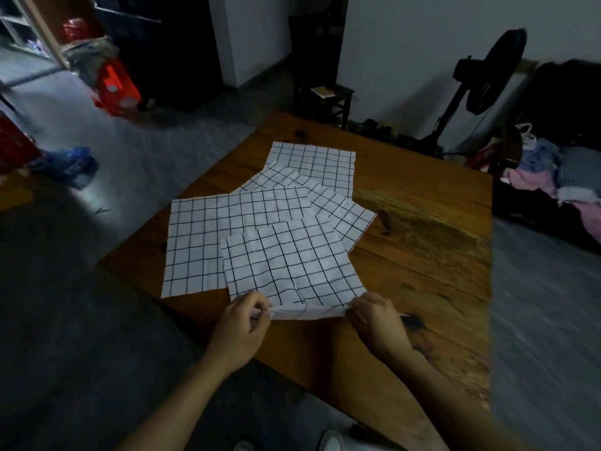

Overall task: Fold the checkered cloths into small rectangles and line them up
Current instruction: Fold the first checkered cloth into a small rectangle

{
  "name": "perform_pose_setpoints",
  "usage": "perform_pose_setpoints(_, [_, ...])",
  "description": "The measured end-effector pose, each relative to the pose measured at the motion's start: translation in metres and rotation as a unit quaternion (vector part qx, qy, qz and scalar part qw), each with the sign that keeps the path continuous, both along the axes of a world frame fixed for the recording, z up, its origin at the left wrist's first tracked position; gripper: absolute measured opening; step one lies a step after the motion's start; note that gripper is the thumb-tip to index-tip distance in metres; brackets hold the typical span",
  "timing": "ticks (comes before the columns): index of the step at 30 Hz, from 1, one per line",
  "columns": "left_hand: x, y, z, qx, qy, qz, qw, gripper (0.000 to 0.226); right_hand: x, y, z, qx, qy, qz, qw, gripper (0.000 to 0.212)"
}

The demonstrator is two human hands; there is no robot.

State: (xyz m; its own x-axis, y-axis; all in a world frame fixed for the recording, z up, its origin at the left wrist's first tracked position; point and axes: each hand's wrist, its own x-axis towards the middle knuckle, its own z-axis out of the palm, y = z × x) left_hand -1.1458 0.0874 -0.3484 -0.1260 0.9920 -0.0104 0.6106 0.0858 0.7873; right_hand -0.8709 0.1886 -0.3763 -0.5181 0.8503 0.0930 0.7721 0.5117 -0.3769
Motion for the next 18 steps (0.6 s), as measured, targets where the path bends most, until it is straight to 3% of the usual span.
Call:
perform_pose_setpoints(2, [-0.013,-0.008,0.002,-0.005,0.017,-0.012,1.0,0.024,-0.014,-0.004,0.009,0.01,0.006,0.004,1.0,0.024])
perform_pose_setpoints(4, [-0.024,-0.016,0.001,0.005,0.088,-0.024,0.996,0.038,-0.029,-0.007,0.016,0.021,0.015,0.004,1.0,0.014])
perform_pose_setpoints(7, [-0.038,-0.025,-0.004,0.08,0.187,-0.031,0.979,0.026,-0.048,-0.014,0.024,0.038,0.007,0.006,0.999,0.012])
perform_pose_setpoints(18, [-0.117,-0.043,-0.012,0.098,0.126,-0.039,0.986,0.024,-0.056,-0.04,0.027,0.001,-0.097,-0.025,0.995,0.008])
